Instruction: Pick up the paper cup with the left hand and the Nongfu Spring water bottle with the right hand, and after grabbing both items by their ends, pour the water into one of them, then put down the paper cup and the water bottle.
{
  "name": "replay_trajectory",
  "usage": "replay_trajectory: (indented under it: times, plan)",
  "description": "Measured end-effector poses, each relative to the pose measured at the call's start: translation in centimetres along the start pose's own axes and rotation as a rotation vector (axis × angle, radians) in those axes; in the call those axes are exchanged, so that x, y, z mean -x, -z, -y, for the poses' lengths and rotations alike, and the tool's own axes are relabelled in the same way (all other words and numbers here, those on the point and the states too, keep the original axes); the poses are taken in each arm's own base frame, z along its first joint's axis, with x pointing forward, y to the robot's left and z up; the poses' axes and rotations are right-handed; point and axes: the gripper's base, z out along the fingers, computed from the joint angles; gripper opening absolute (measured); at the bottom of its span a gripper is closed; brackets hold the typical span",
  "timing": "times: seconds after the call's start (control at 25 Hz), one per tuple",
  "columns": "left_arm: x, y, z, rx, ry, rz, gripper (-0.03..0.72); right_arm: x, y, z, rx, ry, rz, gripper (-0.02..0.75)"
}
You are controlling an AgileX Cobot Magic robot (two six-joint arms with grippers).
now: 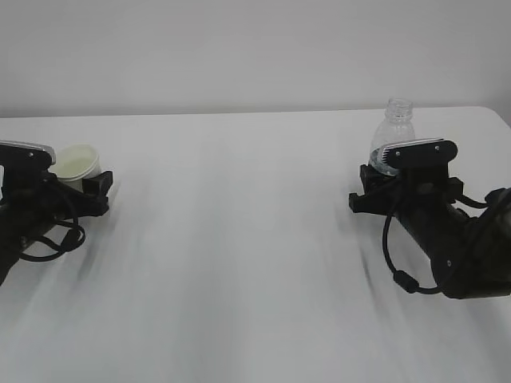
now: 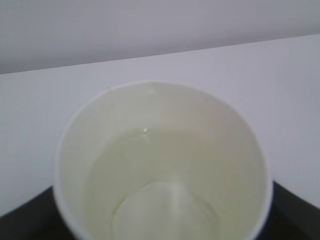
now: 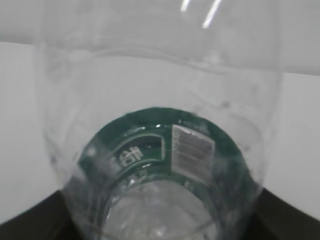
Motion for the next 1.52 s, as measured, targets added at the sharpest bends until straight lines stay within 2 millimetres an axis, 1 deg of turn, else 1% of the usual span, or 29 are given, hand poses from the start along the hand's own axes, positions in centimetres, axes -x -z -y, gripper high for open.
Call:
replay_trajectory:
  times: [0.08, 0.4, 0.84, 1.08, 1.28, 1.52]
  plan:
    - [-0.1, 0.1, 0.0, 0.000, 0.000, -0.004, 0.597, 0.0, 0.0, 0.0, 0.000, 0.000, 0.000, 0.467]
    - [-0.3, 2.1, 0.2, -0.001, 0.004, -0.046, 0.596, 0.0, 0.0, 0.0, 0.002, 0.001, 0.000, 0.467]
    - [0.3, 4.6, 0.4, 0.002, 0.008, -0.066, 0.595, 0.0, 0.0, -0.1, 0.006, 0.002, 0.001, 0.467]
    - [1.0, 5.9, 1.0, -0.041, -0.010, -0.065, 0.592, 0.0, 0.0, -0.1, 0.006, 0.001, 0.001, 0.466]
    - [0.8, 6.5, 1.6, -0.082, -0.024, -0.078, 0.591, 0.0, 0.0, -0.1, 0.007, -0.001, 0.001, 0.466]
    - [0.8, 6.8, 2.3, -0.155, -0.053, -0.082, 0.589, 0.2, -0.1, -0.1, 0.006, -0.002, 0.011, 0.467]
